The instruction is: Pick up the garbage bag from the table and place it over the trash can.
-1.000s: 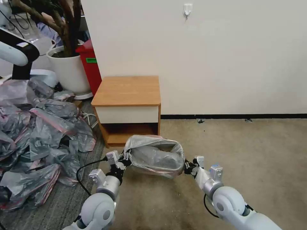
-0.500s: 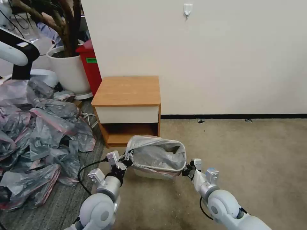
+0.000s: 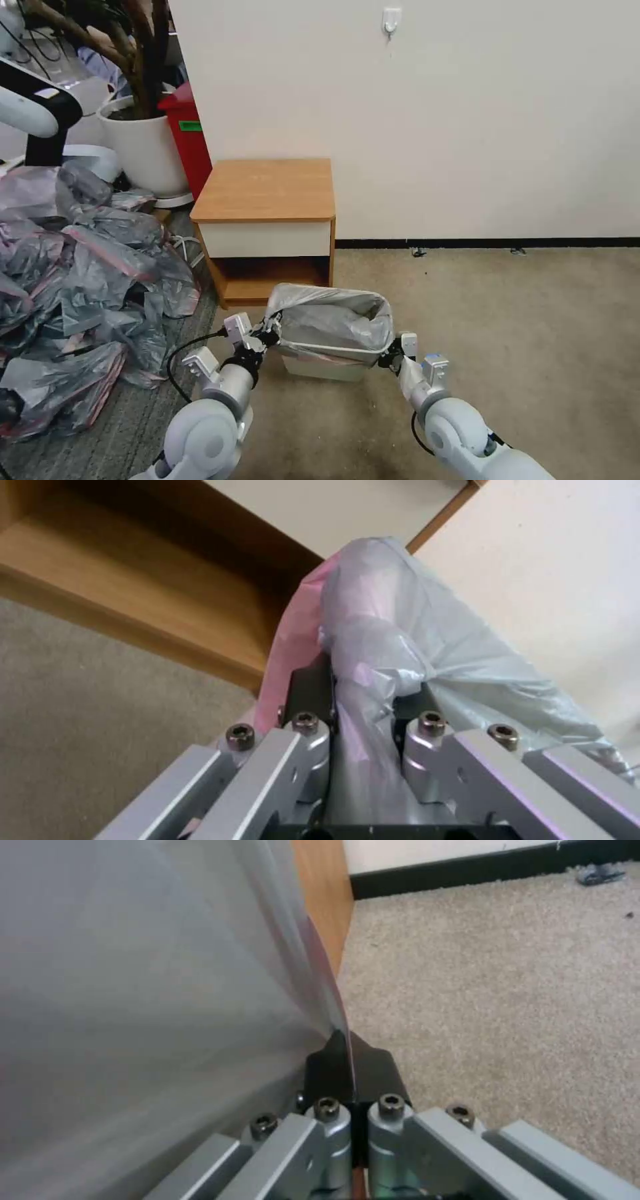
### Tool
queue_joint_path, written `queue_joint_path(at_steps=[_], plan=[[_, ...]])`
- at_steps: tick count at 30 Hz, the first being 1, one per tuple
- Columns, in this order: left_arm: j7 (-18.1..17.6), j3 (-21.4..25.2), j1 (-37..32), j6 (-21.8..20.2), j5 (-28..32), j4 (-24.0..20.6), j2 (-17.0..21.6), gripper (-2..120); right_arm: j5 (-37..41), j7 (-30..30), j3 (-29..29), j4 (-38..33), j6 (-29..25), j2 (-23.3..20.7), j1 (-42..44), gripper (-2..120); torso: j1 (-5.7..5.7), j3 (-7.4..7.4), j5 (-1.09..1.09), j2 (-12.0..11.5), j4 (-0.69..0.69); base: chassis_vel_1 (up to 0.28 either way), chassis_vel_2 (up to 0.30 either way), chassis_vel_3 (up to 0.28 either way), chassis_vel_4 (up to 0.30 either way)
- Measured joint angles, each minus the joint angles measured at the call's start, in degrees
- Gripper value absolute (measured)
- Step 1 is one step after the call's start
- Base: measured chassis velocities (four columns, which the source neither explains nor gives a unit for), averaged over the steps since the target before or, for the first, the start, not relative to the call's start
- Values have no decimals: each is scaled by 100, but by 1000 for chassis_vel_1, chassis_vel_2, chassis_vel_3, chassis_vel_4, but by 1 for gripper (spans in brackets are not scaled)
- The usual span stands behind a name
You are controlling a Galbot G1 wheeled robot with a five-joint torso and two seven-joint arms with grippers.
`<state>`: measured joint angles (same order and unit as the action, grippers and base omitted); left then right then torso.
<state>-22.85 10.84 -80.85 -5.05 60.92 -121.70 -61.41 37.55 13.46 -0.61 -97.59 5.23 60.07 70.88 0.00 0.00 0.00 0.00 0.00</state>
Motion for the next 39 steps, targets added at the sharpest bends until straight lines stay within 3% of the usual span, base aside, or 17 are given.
queue_joint_path(at_steps=[12,16,19,25,27,39], plan=[[-35,-4,-6,-99,82,-40,9,9,-556,-12,89,424,-256,51,-105,0,0,0,0,0,0,0,0,0,0],[-35,-19,-1,-103,74,-9,8,10,-694,-12,100,510,-317,46,-129,7,0,0,0,0,0,0,0,0,0],[-34,-29,30,-102,42,72,10,10,-726,51,97,456,-331,-1,-130,23,0,0,0,0,0,0,0,0,0],[-26,-51,118,-97,-20,226,30,10,-728,120,81,350,-331,-63,-131,39,0,0,0,0,0,0,0,0,0],[-20,-86,254,-86,-48,389,31,9,-722,204,25,190,-332,-138,-100,60,0,0,0,0,0,0,0,0,0],[-3,-101,376,-74,-66,588,35,9,-507,400,-192,-203,-315,-257,15,102,0,0,0,0,0,0,0,0,0]])
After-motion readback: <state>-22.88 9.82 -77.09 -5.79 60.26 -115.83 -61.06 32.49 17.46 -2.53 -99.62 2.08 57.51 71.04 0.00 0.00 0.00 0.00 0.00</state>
